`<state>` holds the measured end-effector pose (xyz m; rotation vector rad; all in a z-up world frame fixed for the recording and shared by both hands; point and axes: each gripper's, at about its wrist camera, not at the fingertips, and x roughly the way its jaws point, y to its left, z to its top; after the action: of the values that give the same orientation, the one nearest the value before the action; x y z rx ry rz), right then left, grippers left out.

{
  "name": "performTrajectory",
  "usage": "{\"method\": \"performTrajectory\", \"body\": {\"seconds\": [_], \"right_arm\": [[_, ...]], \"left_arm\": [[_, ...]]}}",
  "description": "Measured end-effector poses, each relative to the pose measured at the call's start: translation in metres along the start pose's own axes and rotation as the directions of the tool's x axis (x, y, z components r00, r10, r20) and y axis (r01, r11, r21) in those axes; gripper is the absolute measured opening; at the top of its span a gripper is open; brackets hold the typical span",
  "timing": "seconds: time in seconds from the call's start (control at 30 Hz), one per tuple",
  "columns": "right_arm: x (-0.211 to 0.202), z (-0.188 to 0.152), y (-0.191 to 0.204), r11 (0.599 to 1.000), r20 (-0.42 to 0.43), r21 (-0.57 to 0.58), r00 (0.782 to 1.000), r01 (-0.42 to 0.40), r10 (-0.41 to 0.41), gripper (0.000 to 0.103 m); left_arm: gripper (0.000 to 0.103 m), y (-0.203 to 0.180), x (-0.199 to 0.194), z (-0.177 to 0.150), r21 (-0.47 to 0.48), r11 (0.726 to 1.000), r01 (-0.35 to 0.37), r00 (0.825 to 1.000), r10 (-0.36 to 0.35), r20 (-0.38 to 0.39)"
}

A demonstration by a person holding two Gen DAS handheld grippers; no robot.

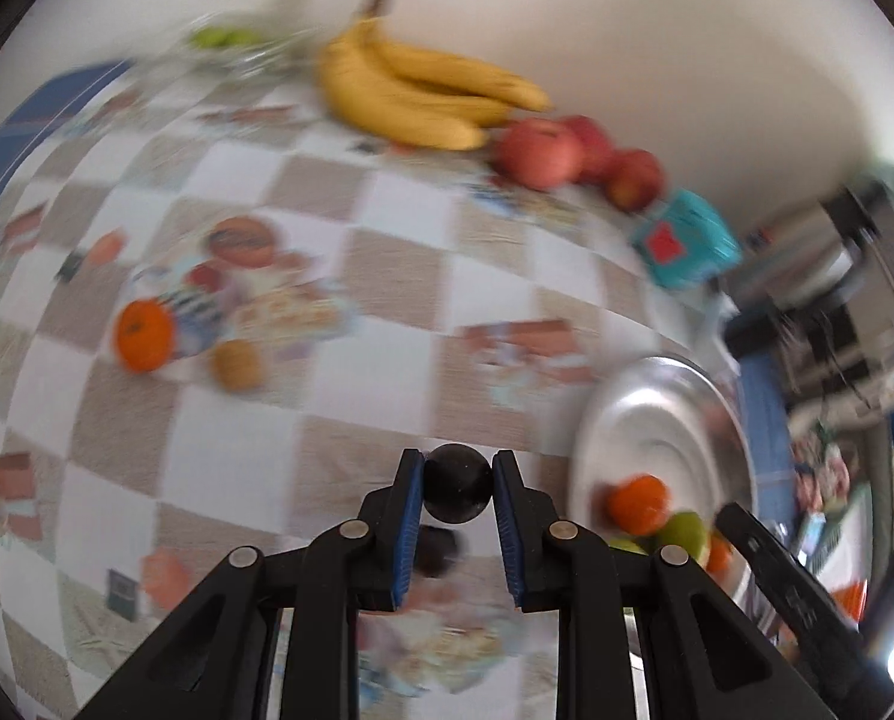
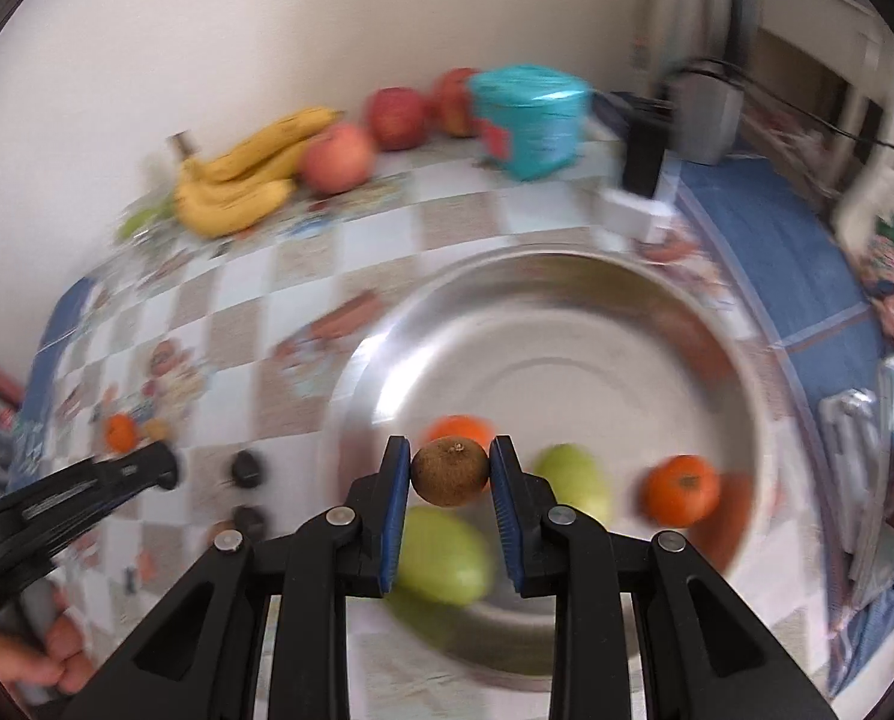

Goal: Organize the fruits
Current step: 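Carry the plum with the left tool while the right tool carries the kiwi to the bowl, then open the left tool to drop the plum while the right tool releases the kiwi into the bowl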

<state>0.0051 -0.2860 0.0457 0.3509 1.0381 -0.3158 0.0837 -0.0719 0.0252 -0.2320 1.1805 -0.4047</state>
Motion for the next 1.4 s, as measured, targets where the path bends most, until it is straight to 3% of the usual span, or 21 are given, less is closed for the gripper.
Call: {"method": "performTrajectory", "body": {"seconds": [0.2,0.43,1.0,1.4], "right_arm": [[0.0,0.003,-0.046,0.993,0.014,0.113,0.999,0.027,-0.029,0.028],[0.011,0.006,-0.064,0.988,0.041,0.151,0.999,-0.004,-0.003,0.028],[0.039,0.012,-0.071,0.984,0.016,0.177,1.0,0.023,-0.026,0.028],[0.038,0.012,-0.078,0.982,0.0,0.185,0.999,0.041,-0.042,0.028]], "left_arm": [[0.025,-0.06,0.012,-0.011,0.176,0.984,0.031,0.999,-0.03,-0.012],[0.025,-0.094,0.031,-0.01,0.273,0.962,0.0,1.0,-0.003,0.01],[0.025,-0.129,0.085,0.002,0.334,0.942,-0.035,0.999,0.032,0.014],[0.026,-0.136,0.084,-0.007,0.355,0.934,-0.041,0.999,0.033,0.029]]}}
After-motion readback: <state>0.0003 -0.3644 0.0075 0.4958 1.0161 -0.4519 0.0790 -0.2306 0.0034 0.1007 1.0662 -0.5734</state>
